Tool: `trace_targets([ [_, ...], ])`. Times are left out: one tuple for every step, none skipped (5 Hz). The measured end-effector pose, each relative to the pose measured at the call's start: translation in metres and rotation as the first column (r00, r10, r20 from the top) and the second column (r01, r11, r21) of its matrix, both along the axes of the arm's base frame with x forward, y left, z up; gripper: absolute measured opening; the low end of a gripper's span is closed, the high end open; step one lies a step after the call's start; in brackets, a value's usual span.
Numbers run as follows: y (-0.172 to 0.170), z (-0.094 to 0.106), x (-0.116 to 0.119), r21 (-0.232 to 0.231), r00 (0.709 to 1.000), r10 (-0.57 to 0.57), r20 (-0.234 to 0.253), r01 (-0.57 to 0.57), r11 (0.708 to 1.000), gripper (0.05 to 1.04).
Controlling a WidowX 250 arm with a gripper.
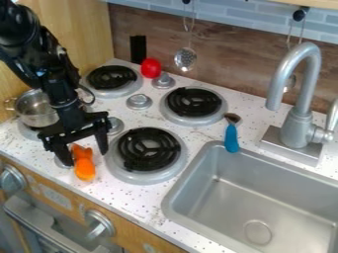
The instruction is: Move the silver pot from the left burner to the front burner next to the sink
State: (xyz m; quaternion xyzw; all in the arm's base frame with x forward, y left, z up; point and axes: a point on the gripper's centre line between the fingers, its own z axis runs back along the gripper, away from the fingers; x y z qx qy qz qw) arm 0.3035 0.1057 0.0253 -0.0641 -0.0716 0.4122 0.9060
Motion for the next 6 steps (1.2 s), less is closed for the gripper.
trace_targets([
  [-0.003,-0.008,-0.004,-0.015,1.000,0.002,-0.031,-0.002,1.000,1.001],
  [-0.007,0.011,-0.009,-0.004,0.999,0.023,-0.041,-0.023,1.000,1.001],
  [-0.011,0.065,-0.012,0.004,0.997,0.064,0.050,-0.064,0.998,1.001],
  [-0.009,0.096,-0.018,0.032,0.986,0.126,0.106,-0.130,0.991,1.001],
  [0.023,0.108,-0.029,0.058,0.925,0.317,0.209,-0.335,0.940,1.001],
  [0.055,0.110,-0.036,0.011,0.827,0.512,0.233,-0.528,0.849,1.001],
])
